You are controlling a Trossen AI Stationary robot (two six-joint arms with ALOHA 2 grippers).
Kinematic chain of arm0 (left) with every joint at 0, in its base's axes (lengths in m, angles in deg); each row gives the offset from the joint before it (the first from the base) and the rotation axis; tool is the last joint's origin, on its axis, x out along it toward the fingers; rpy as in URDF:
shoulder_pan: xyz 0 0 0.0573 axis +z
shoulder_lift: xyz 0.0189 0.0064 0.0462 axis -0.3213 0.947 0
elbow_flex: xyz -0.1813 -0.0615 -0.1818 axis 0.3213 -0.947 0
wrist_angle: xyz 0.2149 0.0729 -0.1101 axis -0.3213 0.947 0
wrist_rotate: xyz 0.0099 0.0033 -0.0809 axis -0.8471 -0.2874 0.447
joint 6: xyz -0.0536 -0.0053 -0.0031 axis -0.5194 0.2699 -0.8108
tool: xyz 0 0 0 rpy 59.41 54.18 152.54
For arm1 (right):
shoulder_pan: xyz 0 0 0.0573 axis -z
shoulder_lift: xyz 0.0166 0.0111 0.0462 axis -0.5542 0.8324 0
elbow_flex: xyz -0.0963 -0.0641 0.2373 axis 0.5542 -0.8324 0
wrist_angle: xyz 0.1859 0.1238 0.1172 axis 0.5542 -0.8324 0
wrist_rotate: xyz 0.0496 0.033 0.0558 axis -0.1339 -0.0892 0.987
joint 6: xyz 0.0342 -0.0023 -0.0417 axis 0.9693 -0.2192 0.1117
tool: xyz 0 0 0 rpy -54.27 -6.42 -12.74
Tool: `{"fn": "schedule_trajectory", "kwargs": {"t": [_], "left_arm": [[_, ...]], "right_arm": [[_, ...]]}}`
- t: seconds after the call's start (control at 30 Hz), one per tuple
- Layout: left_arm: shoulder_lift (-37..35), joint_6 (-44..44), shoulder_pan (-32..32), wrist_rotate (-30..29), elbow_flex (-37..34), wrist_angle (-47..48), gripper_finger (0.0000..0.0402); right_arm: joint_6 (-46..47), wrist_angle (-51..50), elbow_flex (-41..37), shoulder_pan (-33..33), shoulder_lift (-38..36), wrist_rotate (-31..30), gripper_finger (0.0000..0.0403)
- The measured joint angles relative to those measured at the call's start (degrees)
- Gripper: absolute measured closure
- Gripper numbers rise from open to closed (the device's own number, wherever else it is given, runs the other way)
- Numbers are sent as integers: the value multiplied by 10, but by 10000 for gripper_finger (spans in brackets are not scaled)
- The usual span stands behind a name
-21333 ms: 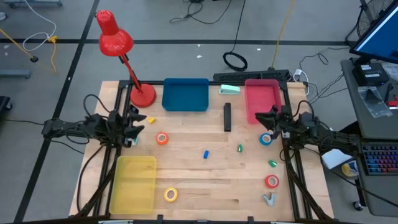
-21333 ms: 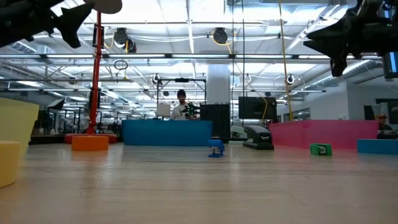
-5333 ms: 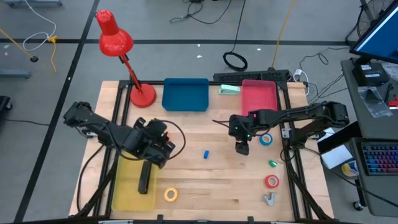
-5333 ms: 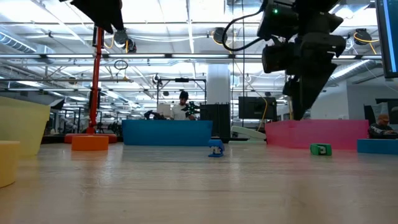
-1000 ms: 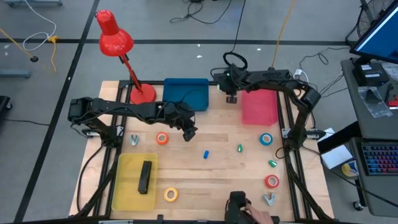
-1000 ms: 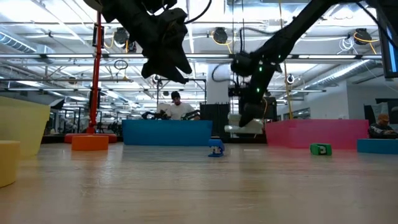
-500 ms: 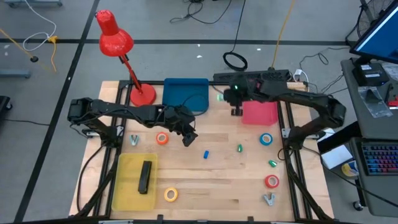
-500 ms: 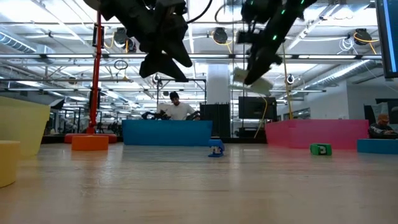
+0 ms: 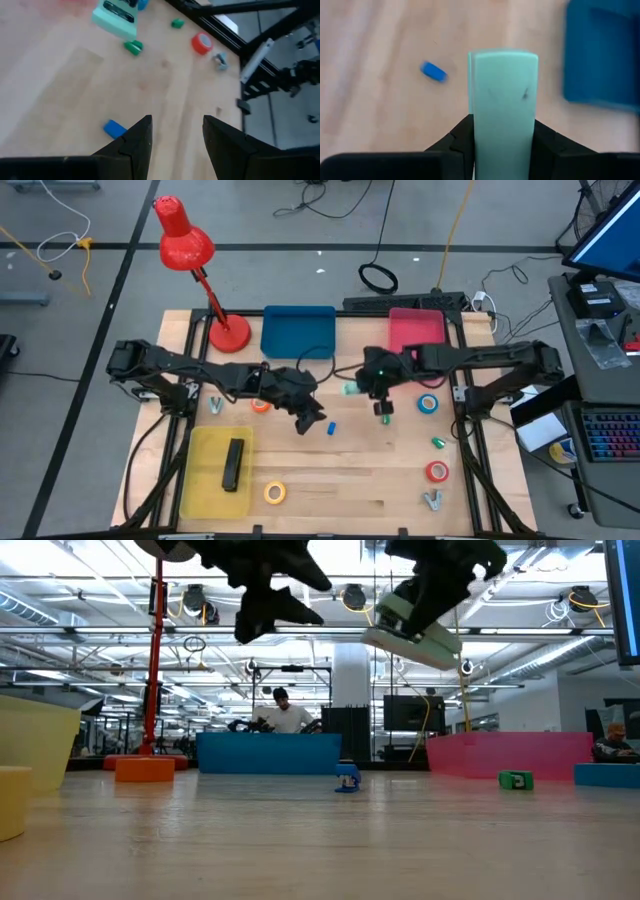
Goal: Pick and place Stapler, Stapler remover, tape
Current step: Put the light blue stapler into the yellow bin
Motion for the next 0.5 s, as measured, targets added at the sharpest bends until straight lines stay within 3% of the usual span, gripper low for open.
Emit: {"fn": "schedule_trajectory", "kwargs": {"t": [0.27,0.5], "left_arm": [[0,-53,-67,-11,0,-45,229],[-10,-65,-97,-47,0,-88,229]], "right_arm": [[65,117,0,-33,-1,71,294],[82,110,0,-59,38,70,294]]}}
